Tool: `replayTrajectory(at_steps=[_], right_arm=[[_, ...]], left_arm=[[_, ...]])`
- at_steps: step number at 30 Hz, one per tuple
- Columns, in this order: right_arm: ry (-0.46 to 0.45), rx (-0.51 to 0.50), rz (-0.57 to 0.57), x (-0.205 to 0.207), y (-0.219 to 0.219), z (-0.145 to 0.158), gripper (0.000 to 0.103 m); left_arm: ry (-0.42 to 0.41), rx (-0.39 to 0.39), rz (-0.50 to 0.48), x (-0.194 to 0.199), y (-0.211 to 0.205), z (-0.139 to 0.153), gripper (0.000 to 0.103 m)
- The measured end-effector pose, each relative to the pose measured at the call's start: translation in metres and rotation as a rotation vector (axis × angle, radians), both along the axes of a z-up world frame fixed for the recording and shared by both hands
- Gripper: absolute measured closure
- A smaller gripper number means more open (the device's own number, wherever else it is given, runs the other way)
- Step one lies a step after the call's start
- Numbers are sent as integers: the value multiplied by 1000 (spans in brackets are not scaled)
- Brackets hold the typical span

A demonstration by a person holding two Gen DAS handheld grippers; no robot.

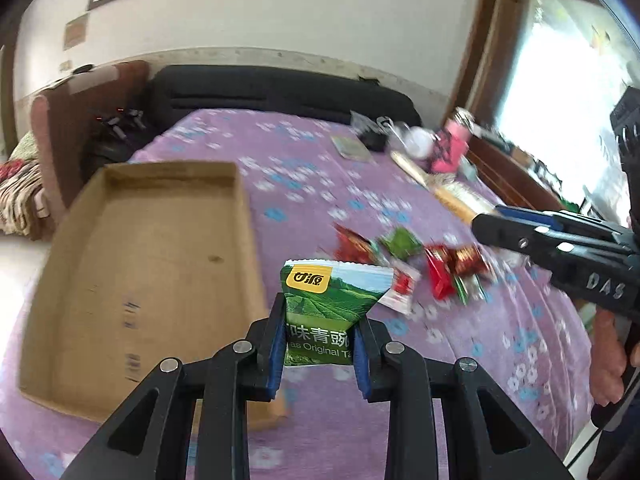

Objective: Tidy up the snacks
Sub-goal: 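Lift the green packet with the left gripper while the right grasps the cream bar, then carry both packets into the cardboard tray and open both grippers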

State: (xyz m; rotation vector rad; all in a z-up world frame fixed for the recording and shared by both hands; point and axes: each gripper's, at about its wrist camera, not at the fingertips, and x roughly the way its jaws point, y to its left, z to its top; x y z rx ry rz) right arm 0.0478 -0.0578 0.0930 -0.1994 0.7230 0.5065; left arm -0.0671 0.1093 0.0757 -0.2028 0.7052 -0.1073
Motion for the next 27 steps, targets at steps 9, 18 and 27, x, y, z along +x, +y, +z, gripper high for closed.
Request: replayTrajectory(at_steps=[9,18,27], right_arm=[[-84,163,121,4,66,79,70],[120,188,197,10,136,-14,70],[162,94,237,-5,169,-67,70]], left_arm=[[-101,24,171,-9,78,45,74],[21,62,273,-6,118,-9,74],[82,103,292,2,121,-42,73]])
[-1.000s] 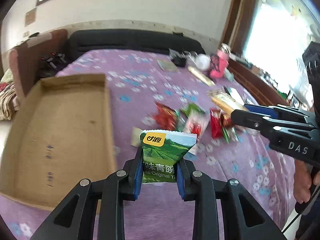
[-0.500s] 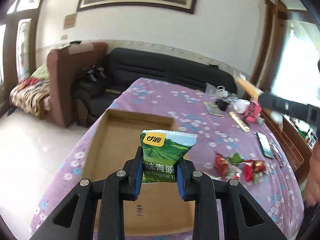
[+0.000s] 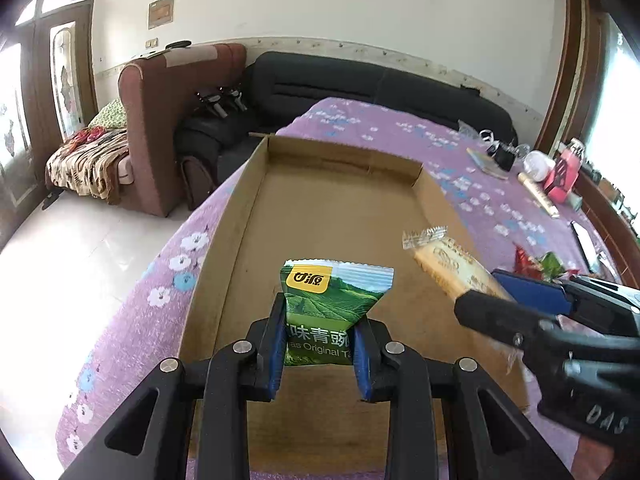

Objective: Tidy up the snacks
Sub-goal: 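Carry both packets into the cardboard tray and open both grippers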

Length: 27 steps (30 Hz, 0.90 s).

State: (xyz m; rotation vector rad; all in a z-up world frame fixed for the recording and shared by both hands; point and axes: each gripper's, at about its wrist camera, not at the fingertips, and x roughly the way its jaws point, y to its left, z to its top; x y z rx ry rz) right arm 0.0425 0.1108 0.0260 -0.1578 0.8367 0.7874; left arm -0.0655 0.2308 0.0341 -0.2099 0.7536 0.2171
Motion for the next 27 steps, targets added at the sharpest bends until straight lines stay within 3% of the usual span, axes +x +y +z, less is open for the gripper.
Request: replayTrajectory(at_steps=[9,19,27], right_arm=[[39,-40,21,2,3,-30,70],[-18,-42,37,-6,4,-39,70],[-35,-44,51,-14,4,-40,69]], left_arm=[[36,18,18,6,0,-12,71],[59,39,6,10,-6,-15,71],[87,54,0,13,-9,-17,58]])
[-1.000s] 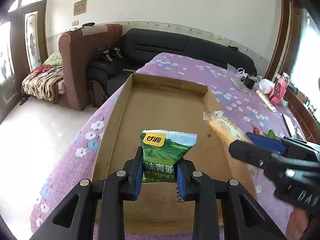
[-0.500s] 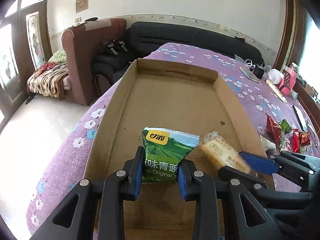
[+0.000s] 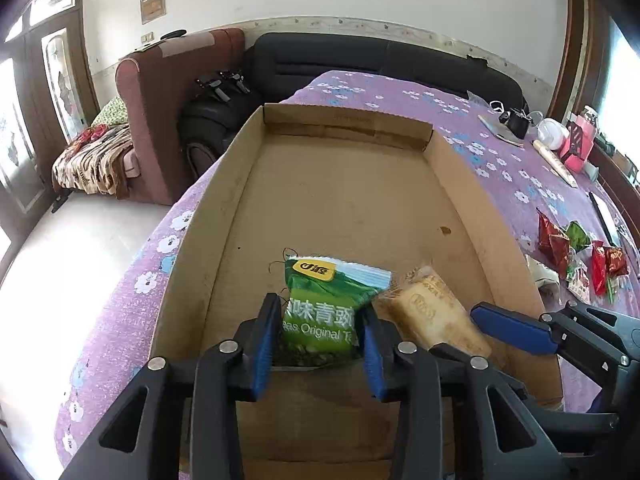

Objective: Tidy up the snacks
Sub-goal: 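Carry both packets into the cardboard tray and open both grippers, then move both grippers back over the snacks on the table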

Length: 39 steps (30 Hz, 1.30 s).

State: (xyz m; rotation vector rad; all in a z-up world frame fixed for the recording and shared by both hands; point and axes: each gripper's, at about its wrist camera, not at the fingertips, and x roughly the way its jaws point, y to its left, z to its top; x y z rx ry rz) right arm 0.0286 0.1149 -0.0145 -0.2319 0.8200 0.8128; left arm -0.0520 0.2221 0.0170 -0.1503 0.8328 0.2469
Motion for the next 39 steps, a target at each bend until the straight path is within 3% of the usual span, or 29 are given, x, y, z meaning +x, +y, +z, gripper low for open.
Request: replayTrajectory(at_steps=[6,9,16,22,33,39], right_arm=[[10,11,-8,-1,-3,3,67],[-9,0,-22,0,-5,7,60],[10,43,-95,10,-24,23,57],[55,150,-170,22,-57,45,45],[99,228,-310,49,-129,62,42],[19,229,-355,61,-181,70,43]], left_arm=[[-38,-11,-18,-6,1,4,44],[-64,-24,-13,-11,5,8,40],[-113,-81,13,-20,16,12,39],[-115,-79,16,-20,16,11,38],[-115,-67,22,-22,15,12,38],[-104,-29,10,-20,8,12,37]])
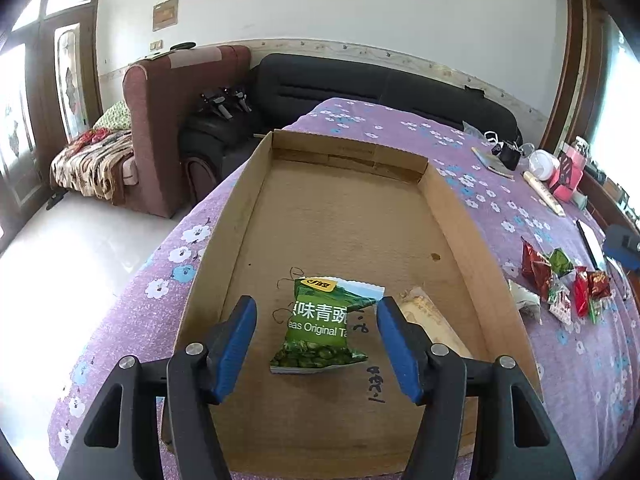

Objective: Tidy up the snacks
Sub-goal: 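Move both grippers back over the snacks on the table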

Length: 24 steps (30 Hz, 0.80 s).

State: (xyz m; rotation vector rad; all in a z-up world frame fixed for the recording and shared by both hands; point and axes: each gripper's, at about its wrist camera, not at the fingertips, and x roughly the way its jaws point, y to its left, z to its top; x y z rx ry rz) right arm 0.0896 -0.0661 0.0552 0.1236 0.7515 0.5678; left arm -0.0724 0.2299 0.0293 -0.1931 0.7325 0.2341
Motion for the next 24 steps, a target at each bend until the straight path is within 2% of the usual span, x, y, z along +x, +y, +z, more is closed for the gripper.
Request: replayTrajectory(at_steps=[3,7,9,13,17,20,24], right_arm=[[3,28,-56,10,-29,-4,43],[25,113,-136,25,-69,-13,44],[42,135,-146,29,-76,-17,49],[61,148,-128,30,-75,-21,51],[72,169,-118,27,-74,-21,51],[69,184,-129,26,-79,-20,51],[67,208,-139,24,-84,-17,51]], left_arm=[[17,47,14,0,-8,2,37],[4,56,-25,0,-26,20,37],[-17,60,-67,1,-43,36,37],[-20,15,-190,12,-81,52,32],[52,-11,-308,37,-125,47,32],[121,6,-358,57,-155,35,32],[208,41,-334,83,-176,16,32]])
